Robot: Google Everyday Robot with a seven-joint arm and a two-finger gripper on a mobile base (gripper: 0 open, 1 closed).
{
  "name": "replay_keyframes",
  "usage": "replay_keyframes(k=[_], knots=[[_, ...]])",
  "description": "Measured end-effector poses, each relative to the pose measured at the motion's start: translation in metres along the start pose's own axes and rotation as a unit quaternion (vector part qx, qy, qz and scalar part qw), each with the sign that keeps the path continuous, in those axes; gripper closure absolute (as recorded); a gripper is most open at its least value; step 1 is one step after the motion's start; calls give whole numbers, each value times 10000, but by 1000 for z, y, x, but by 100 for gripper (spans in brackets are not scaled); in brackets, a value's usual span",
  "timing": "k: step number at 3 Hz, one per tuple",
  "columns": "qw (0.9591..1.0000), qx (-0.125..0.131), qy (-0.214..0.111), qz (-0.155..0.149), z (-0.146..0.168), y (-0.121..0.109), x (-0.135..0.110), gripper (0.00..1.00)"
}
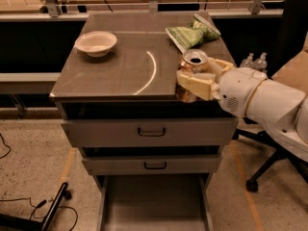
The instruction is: Place orange can into bottom drawer
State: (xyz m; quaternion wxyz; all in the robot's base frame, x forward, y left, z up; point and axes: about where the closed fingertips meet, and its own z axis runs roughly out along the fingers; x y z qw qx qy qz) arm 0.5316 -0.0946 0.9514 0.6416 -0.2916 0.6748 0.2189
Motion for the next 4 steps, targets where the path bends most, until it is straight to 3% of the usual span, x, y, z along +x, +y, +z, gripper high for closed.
replay_keyframes(k=[1, 2, 3, 4], knots=[[9999, 91, 59, 24, -5, -3, 7, 100], [9986, 288, 452, -27, -40, -17, 32, 100], [9928, 348, 1097, -325, -88, -45, 79, 100], [9857, 195, 1571, -581, -137, -83, 139, 100]])
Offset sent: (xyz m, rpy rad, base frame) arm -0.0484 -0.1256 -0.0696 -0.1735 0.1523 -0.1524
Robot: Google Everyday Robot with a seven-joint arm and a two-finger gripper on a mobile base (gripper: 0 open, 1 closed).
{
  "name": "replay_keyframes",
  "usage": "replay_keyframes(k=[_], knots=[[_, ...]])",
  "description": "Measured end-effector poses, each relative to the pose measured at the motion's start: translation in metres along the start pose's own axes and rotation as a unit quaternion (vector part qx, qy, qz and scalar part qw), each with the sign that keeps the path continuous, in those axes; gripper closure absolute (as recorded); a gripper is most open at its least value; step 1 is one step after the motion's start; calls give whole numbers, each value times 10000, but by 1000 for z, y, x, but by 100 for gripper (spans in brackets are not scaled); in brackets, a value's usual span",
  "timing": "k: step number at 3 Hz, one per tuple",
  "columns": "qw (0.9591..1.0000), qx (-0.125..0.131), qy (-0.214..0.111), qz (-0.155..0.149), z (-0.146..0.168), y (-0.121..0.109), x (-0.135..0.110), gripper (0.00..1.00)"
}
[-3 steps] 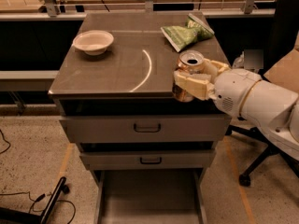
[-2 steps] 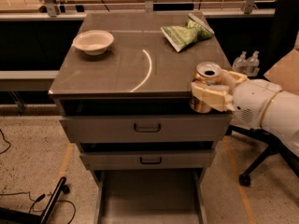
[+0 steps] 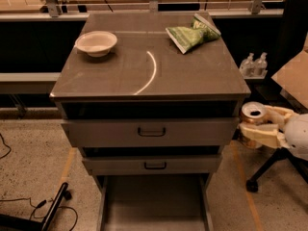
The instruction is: Place orange can into bottom drawer
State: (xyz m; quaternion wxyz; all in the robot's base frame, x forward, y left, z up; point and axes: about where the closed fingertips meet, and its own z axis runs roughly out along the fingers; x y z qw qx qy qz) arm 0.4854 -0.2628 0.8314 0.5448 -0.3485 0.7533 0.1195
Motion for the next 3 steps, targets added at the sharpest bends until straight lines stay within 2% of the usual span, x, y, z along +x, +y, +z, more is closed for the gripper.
replay_keyframes(k=[1, 2, 3], knots=[[9997, -229, 87, 39, -10, -22, 64, 100], [9986, -471, 77, 224, -14, -31, 116, 100], [9959, -745, 105, 501, -24, -26, 174, 100]])
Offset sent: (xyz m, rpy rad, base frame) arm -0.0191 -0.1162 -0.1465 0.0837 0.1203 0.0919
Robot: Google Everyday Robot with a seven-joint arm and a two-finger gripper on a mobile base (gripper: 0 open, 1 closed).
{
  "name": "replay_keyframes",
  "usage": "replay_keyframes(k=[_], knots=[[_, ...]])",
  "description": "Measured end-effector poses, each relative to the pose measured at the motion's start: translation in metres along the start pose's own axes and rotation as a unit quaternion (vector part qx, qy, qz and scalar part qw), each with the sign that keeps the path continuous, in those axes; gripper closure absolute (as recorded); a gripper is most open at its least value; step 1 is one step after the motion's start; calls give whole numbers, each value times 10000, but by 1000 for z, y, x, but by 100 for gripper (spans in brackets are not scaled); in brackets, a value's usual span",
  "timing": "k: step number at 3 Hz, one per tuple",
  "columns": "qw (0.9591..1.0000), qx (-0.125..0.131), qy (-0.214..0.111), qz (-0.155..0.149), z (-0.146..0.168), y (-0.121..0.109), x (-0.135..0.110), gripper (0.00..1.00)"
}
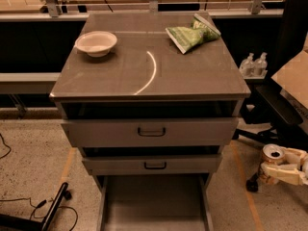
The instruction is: Place orange can into bottom drawer
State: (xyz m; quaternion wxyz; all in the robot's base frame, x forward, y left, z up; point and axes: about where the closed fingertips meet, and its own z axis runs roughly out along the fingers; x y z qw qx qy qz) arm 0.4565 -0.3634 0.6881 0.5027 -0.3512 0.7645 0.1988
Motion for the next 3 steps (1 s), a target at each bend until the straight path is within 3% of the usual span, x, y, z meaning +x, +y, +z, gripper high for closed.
replay_keyframes(k=[1, 2, 3], knots=[[10000, -15, 1, 6, 0, 1, 1, 100], [9998, -73, -13, -172, 17, 6, 2, 100], [9997, -145, 56, -170, 41, -2, 44, 100]])
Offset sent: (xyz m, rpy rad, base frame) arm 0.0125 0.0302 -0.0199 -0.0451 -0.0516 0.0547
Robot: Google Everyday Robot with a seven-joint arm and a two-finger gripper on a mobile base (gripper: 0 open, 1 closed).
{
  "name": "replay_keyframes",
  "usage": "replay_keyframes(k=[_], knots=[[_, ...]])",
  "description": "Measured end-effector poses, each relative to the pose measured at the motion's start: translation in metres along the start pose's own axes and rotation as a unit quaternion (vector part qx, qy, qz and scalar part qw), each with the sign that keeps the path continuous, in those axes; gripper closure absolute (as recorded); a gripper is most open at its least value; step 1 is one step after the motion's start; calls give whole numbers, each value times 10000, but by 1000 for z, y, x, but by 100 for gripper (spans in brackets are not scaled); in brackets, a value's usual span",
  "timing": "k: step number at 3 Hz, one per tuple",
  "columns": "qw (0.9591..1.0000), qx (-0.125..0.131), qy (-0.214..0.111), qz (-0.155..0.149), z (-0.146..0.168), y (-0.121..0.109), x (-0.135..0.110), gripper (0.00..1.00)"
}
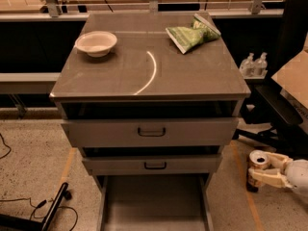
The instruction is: Place orange can into bottom drawer
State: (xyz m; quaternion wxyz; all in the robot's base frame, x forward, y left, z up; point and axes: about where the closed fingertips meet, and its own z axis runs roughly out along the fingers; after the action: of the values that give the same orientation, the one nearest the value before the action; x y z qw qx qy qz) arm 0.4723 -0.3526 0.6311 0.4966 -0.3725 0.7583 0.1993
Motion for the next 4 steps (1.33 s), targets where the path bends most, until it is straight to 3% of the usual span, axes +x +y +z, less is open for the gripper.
replay_keyframes(k=[2, 3, 4], knots=[[9979, -626, 136, 123, 45, -3, 120, 100], [9943, -1037, 12, 233, 68, 3, 159, 100], [9869, -1576, -114, 310, 96, 26, 181, 100]])
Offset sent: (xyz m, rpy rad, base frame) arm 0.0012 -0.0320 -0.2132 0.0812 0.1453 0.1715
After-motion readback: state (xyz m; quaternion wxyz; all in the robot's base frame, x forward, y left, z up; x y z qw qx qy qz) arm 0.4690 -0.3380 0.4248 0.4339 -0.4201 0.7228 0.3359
